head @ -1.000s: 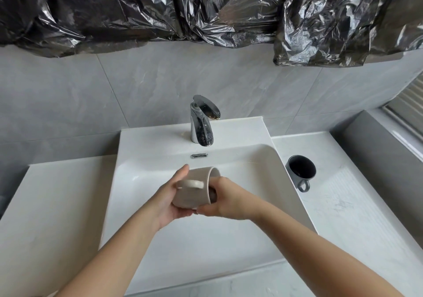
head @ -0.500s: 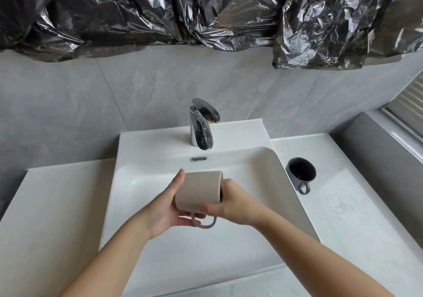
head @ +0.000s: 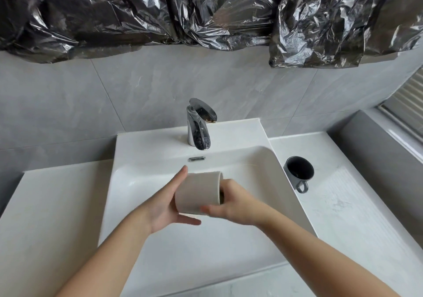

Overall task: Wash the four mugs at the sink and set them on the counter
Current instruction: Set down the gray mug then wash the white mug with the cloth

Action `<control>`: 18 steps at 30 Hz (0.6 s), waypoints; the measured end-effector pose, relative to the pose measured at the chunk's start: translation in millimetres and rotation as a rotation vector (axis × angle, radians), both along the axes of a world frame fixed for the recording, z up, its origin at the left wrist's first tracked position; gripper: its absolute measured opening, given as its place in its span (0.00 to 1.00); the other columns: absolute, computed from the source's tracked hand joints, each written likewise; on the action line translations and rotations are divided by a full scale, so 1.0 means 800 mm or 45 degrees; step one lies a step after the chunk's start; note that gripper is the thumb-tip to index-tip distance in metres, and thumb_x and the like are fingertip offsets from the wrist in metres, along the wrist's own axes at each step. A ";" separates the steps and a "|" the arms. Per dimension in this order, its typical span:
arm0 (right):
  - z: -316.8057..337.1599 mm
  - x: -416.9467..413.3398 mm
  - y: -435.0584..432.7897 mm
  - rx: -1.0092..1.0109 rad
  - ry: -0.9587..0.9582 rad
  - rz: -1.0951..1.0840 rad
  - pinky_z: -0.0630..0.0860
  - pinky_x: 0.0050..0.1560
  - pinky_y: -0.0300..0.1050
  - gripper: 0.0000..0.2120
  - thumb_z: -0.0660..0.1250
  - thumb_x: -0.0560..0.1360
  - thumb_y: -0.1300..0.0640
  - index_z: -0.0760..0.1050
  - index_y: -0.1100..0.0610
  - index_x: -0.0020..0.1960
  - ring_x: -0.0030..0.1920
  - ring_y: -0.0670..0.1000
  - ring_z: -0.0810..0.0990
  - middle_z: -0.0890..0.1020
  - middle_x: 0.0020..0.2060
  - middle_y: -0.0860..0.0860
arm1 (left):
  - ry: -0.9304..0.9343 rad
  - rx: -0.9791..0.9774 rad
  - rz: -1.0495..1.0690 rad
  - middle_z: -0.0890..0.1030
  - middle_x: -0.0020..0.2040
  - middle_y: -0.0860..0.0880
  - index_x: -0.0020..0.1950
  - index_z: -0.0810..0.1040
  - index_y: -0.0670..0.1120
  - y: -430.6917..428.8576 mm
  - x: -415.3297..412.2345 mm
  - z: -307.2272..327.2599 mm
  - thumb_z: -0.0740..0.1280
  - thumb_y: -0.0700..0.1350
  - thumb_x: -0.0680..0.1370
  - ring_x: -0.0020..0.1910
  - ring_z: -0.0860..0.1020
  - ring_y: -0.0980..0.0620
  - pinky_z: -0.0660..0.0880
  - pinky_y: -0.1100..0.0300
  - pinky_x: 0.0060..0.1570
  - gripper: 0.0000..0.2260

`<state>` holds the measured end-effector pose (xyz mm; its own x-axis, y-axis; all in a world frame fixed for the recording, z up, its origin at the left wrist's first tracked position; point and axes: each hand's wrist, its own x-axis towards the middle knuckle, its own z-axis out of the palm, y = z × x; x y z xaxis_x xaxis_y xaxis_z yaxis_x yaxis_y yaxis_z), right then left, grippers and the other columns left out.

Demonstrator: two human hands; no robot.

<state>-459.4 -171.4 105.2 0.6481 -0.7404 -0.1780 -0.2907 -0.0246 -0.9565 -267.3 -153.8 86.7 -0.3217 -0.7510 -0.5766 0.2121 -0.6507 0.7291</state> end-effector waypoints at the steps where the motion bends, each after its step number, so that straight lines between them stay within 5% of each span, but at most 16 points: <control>1: -0.002 0.003 0.000 -0.101 0.073 0.052 0.74 0.38 0.36 0.10 0.69 0.74 0.65 0.77 0.53 0.51 0.38 0.40 0.78 0.81 0.39 0.41 | -0.066 0.086 -0.006 0.83 0.46 0.44 0.57 0.80 0.49 -0.002 -0.003 0.007 0.64 0.65 0.74 0.44 0.82 0.44 0.80 0.47 0.44 0.22; 4: -0.010 0.011 0.002 0.032 -0.045 -0.009 0.73 0.38 0.39 0.10 0.70 0.72 0.62 0.78 0.56 0.53 0.40 0.45 0.78 0.81 0.41 0.47 | -0.267 0.069 0.100 0.82 0.40 0.45 0.53 0.81 0.47 0.000 -0.017 0.006 0.67 0.62 0.73 0.36 0.81 0.47 0.77 0.54 0.35 0.20; 9: -0.028 0.009 0.003 0.826 -0.508 -0.230 0.75 0.52 0.49 0.21 0.74 0.66 0.55 0.79 0.62 0.57 0.49 0.55 0.82 0.83 0.48 0.57 | -0.492 -0.776 0.322 0.77 0.52 0.54 0.56 0.72 0.50 0.020 -0.020 -0.033 0.65 0.63 0.64 0.48 0.76 0.57 0.74 0.67 0.43 0.26; 11: -0.032 0.009 0.004 0.787 -0.464 -0.229 0.76 0.51 0.46 0.21 0.73 0.67 0.57 0.78 0.63 0.58 0.50 0.54 0.82 0.83 0.48 0.56 | -0.459 -0.754 0.279 0.77 0.54 0.57 0.59 0.71 0.54 0.027 -0.017 -0.043 0.66 0.64 0.64 0.51 0.76 0.57 0.75 0.65 0.46 0.26; 13: -0.027 0.007 0.002 0.554 -0.321 -0.195 0.76 0.41 0.39 0.17 0.70 0.70 0.60 0.78 0.62 0.58 0.44 0.50 0.81 0.82 0.44 0.52 | -0.219 -0.432 0.175 0.80 0.57 0.51 0.62 0.74 0.56 0.026 -0.014 -0.040 0.65 0.68 0.67 0.55 0.80 0.48 0.79 0.52 0.44 0.27; 16: -0.012 0.006 -0.004 0.060 -0.040 0.008 0.73 0.38 0.35 0.07 0.68 0.73 0.65 0.78 0.58 0.51 0.37 0.43 0.77 0.79 0.37 0.47 | -0.039 -0.019 0.034 0.83 0.49 0.43 0.57 0.81 0.50 0.018 -0.011 -0.017 0.59 0.69 0.74 0.46 0.82 0.40 0.77 0.52 0.37 0.27; 18: -0.008 0.008 -0.008 0.027 -0.056 0.079 0.72 0.37 0.36 0.06 0.68 0.72 0.64 0.77 0.57 0.49 0.36 0.45 0.76 0.79 0.36 0.49 | -0.041 -0.044 0.103 0.82 0.46 0.41 0.57 0.81 0.48 0.015 -0.014 -0.010 0.62 0.66 0.74 0.40 0.80 0.41 0.76 0.55 0.34 0.25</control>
<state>-453.0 -177.7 98.7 0.7003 -0.6948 -0.1637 -0.2471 -0.0208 -0.9688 -278.5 -142.0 78.5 -0.2409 -0.7935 -0.5588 0.2393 -0.6066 0.7581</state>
